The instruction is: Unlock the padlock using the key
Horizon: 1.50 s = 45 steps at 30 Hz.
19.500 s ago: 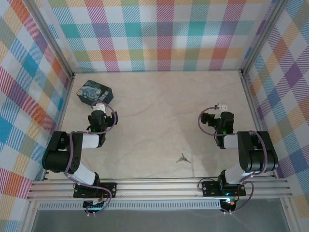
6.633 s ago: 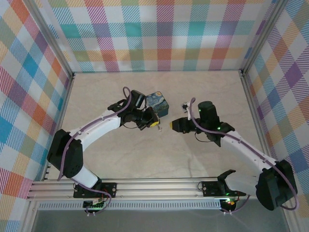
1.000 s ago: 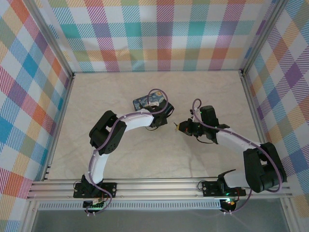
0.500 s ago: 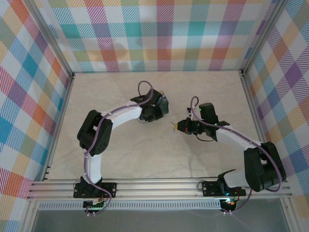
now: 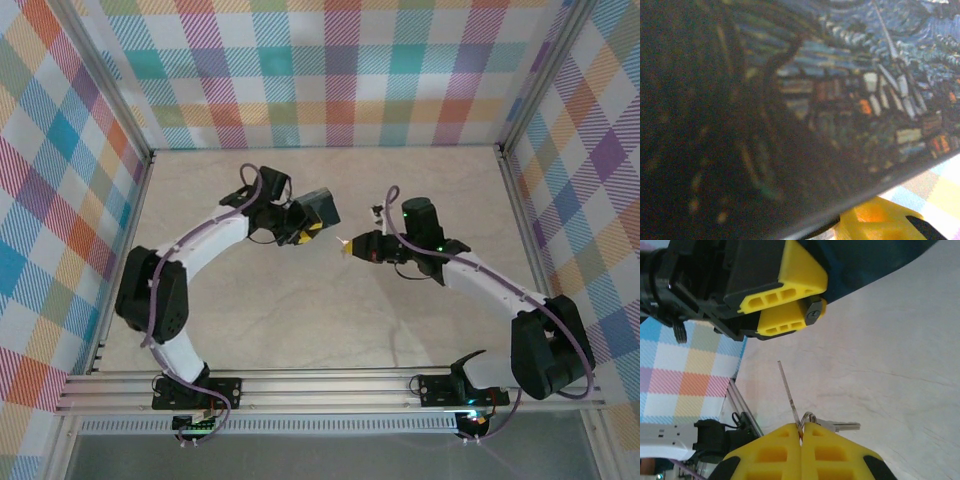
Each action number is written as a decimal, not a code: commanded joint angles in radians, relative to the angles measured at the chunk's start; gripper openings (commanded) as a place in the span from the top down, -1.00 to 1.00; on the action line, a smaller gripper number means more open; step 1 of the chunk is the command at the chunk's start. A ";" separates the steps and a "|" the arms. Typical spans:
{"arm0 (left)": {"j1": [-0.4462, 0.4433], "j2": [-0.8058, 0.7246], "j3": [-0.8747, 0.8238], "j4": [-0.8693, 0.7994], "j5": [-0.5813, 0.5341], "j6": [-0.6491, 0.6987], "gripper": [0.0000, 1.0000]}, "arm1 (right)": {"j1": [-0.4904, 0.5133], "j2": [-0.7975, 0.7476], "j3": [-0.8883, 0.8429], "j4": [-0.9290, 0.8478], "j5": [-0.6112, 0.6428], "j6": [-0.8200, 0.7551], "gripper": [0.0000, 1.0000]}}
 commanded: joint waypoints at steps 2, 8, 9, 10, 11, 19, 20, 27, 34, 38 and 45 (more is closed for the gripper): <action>0.019 -0.115 -0.025 0.072 0.096 -0.077 0.54 | 0.053 0.007 0.072 -0.018 0.035 -0.068 1.00; 0.032 -0.199 -0.082 0.095 0.131 -0.130 0.53 | 0.058 -0.027 0.064 -0.034 0.032 -0.079 1.00; 0.033 -0.211 -0.087 0.095 0.140 -0.132 0.53 | 0.058 -0.030 0.067 -0.053 0.038 -0.086 1.00; 0.034 -0.222 -0.090 0.090 0.147 -0.135 0.53 | 0.058 -0.034 0.069 -0.070 0.046 -0.093 1.00; 0.036 -0.231 -0.094 0.089 0.155 -0.138 0.53 | 0.058 -0.038 0.069 -0.081 0.050 -0.101 1.00; 0.045 -0.273 -0.167 0.194 0.217 -0.202 0.54 | 0.069 -0.071 0.072 -0.108 0.006 -0.112 1.00; 0.045 -0.275 -0.171 0.196 0.221 -0.204 0.54 | 0.068 -0.078 0.072 -0.107 0.005 -0.110 1.00; 0.045 -0.288 -0.178 0.212 0.245 -0.214 0.54 | 0.085 -0.067 0.087 -0.090 -0.012 -0.096 1.00; 0.045 -0.305 -0.196 0.211 0.245 -0.217 0.54 | 0.107 -0.031 0.112 -0.082 0.021 -0.103 1.00; 0.046 -0.312 -0.206 0.210 0.244 -0.218 0.54 | 0.110 -0.020 0.114 -0.055 0.046 -0.094 1.00; 0.045 -0.324 -0.215 0.217 0.251 -0.217 0.54 | 0.120 0.010 0.138 -0.055 0.062 -0.092 1.00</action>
